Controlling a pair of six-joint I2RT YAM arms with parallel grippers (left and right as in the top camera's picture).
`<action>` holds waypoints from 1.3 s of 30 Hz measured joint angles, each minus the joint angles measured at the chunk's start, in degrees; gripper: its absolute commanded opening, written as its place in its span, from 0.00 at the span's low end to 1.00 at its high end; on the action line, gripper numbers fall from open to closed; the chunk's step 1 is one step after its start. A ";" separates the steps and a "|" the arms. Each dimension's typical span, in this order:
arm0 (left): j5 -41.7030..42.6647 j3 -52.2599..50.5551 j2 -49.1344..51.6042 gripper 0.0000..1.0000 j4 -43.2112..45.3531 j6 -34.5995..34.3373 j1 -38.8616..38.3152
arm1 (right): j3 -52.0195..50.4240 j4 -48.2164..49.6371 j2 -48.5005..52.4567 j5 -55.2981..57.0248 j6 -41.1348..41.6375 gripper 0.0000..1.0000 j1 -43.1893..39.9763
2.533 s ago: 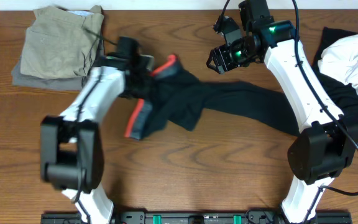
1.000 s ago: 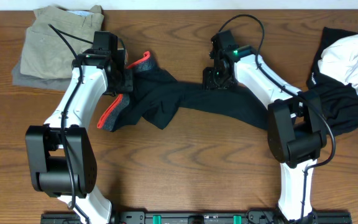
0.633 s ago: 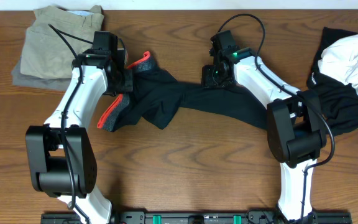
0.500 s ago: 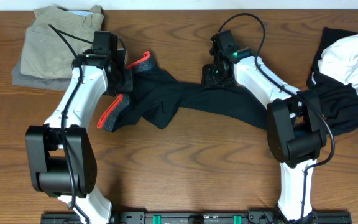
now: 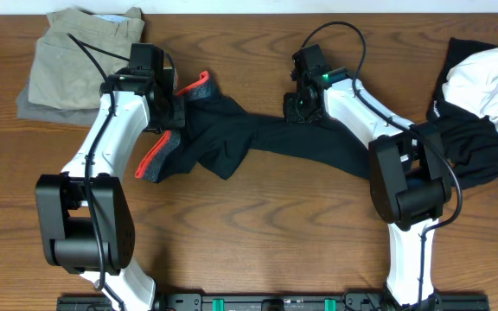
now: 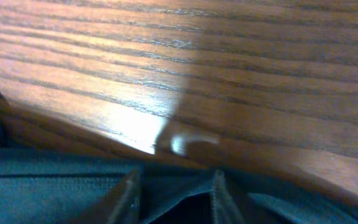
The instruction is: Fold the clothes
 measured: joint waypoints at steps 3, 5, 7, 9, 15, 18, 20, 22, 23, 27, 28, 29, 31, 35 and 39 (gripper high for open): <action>0.00 0.00 0.00 0.06 0.00 -0.15 0.00 | 0.00 -0.09 0.00 0.13 -0.42 0.01 0.00; 0.00 0.00 0.00 0.06 0.00 -0.20 0.00 | 0.00 -0.13 0.02 0.20 -0.13 0.01 0.00; 0.00 0.00 0.00 0.06 0.00 -0.24 0.00 | 0.02 -0.37 0.02 0.17 -0.17 0.01 -0.02; 0.00 0.00 0.00 0.06 0.00 -0.39 0.00 | 0.17 -2.36 0.02 -0.13 -0.24 0.01 -0.17; 0.00 0.00 0.00 0.06 0.00 -0.55 0.00 | 3.17 -9.77 -0.15 -1.29 -0.83 0.01 -1.22; -0.02 0.00 0.00 0.06 0.00 -0.66 0.00 | 4.02 -12.61 -1.86 -1.53 -0.85 0.01 -2.01; -0.02 0.00 0.00 0.06 0.00 -0.79 0.00 | 4.07 -14.82 -3.87 -1.40 -0.85 0.01 -2.29; -0.02 0.00 0.00 0.06 0.00 -0.81 0.00 | 4.22 -16.98 -5.81 -1.25 -0.85 0.01 -2.34; -0.02 0.00 0.00 0.06 0.00 -0.79 0.00 | 4.33 -18.29 -6.86 -1.16 -0.85 0.01 -2.34; -0.04 0.00 0.00 0.06 0.22 -0.81 0.00 | 5.05 -24.81 -9.49 -0.83 -0.87 0.01 -2.32; -0.04 0.00 0.00 0.06 0.39 -0.81 0.00 | 5.18 -26.69 -9.62 -0.81 -0.87 0.01 -2.32; -0.04 0.00 0.00 0.06 0.50 -0.81 0.00 | 5.20 -28.63 -9.66 -0.79 -0.85 0.01 -2.21; -0.07 0.00 0.00 0.06 0.85 -0.83 0.00 | 5.14 -32.72 -9.66 -0.57 -0.90 0.01 -1.97; -0.17 0.00 0.00 0.06 1.92 -1.27 0.17 | 5.14 -38.42 -9.66 -0.31 -1.01 0.01 0.26; -0.20 0.00 0.00 0.06 2.10 -2.54 1.42 | 5.14 -36.89 -9.66 0.28 -0.87 0.19 3.17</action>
